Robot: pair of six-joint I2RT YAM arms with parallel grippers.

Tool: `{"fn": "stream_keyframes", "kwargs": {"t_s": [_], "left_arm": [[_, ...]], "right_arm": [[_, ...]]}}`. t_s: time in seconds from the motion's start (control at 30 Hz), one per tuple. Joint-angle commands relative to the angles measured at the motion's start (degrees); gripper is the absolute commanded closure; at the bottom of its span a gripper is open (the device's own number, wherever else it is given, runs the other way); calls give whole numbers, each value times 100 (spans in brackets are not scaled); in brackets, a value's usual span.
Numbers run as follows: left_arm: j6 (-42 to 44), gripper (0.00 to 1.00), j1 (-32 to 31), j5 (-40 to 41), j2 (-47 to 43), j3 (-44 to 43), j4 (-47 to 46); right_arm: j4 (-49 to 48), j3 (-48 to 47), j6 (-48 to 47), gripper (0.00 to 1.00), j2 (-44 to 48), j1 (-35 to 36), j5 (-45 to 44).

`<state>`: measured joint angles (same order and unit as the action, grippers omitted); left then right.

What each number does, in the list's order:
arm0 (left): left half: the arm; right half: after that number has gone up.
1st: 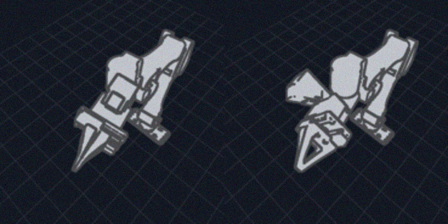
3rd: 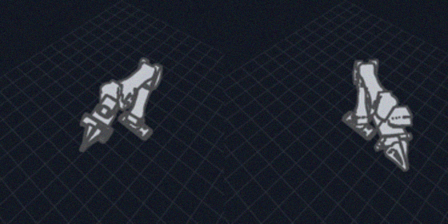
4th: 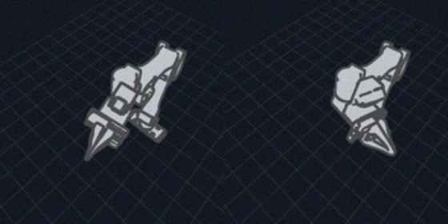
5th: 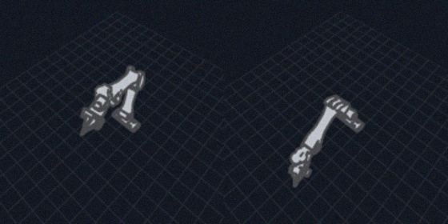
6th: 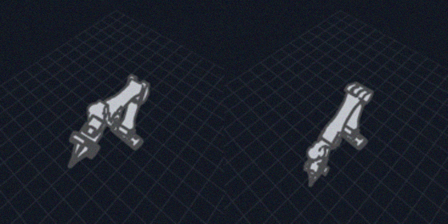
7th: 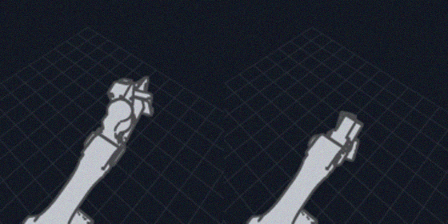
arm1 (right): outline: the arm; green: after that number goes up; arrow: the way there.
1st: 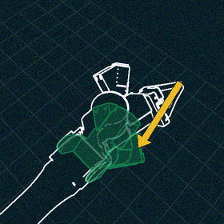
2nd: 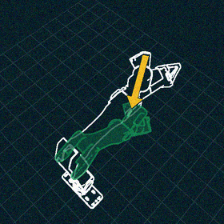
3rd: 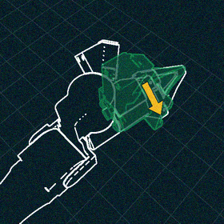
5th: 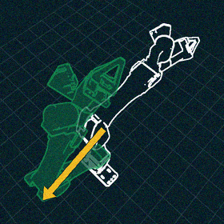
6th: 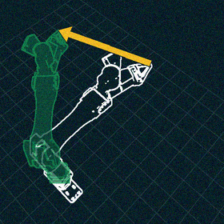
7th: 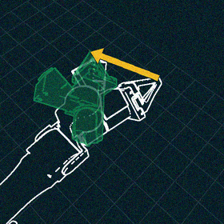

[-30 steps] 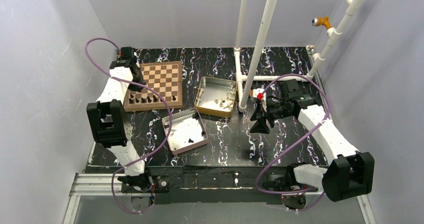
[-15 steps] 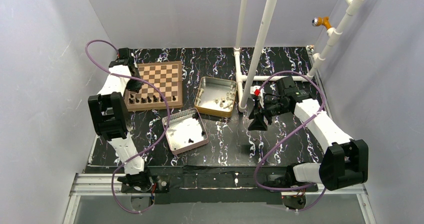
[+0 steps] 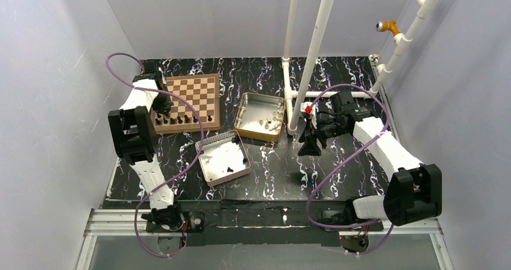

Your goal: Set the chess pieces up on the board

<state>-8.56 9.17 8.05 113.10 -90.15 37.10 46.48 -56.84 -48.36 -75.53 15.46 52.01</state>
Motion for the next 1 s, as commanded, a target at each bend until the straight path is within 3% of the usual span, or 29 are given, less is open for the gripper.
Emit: {"fn": "stream_keyframes", "kwargs": {"t_s": [0.0,0.97], "left_arm": [[38,100,61,-41,-48,-238,69],[-54,100,129,-51,76,-167,166]], "right_arm": [[-1,-277,2,32,-48,27,66],[1,-278,-25,32,-85,27,11]]}}
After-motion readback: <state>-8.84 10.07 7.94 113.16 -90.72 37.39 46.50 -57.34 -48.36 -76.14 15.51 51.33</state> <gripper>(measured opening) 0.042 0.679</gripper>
